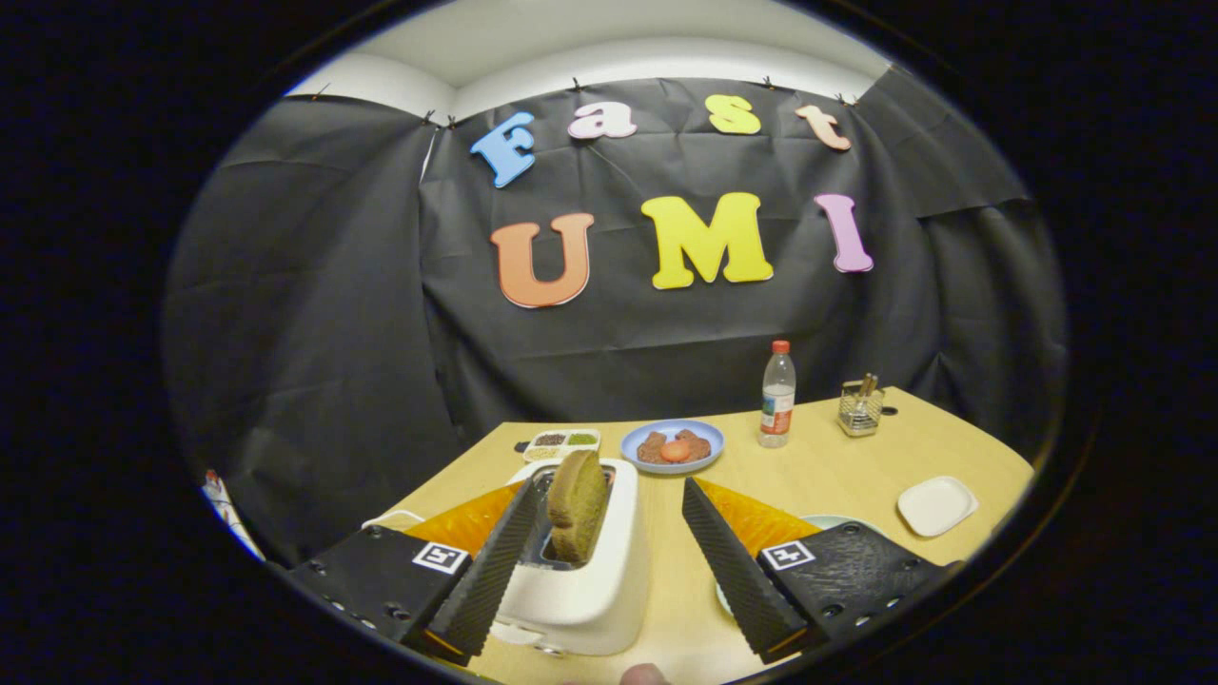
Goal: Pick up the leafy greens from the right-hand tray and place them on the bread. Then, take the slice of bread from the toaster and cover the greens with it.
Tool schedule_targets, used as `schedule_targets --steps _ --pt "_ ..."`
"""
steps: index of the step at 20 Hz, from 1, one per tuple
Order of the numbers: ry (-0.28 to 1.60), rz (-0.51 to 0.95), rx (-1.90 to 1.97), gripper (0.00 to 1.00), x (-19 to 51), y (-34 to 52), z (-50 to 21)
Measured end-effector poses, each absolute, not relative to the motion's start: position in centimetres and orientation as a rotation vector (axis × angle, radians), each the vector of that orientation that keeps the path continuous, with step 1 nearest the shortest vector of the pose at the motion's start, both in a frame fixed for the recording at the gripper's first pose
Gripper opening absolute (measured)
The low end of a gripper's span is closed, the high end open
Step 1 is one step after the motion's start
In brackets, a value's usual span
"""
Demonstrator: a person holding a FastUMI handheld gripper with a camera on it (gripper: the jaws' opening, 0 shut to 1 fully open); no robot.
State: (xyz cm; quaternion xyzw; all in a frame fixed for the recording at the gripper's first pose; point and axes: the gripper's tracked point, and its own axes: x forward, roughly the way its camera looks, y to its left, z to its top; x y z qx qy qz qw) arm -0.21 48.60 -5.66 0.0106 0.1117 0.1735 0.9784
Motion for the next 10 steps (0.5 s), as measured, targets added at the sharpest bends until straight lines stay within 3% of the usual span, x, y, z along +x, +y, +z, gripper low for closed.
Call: schedule_targets --steps 4,8,10 --pt "0.287 0.333 0.040 0.96 1.0 50.6 -7.4" --pt "0.321 0.315 0.041 0.77 2.5 51.9 -8.5" --pt "0.330 0.299 0.037 0.61 3.2 52.0 -8.7"
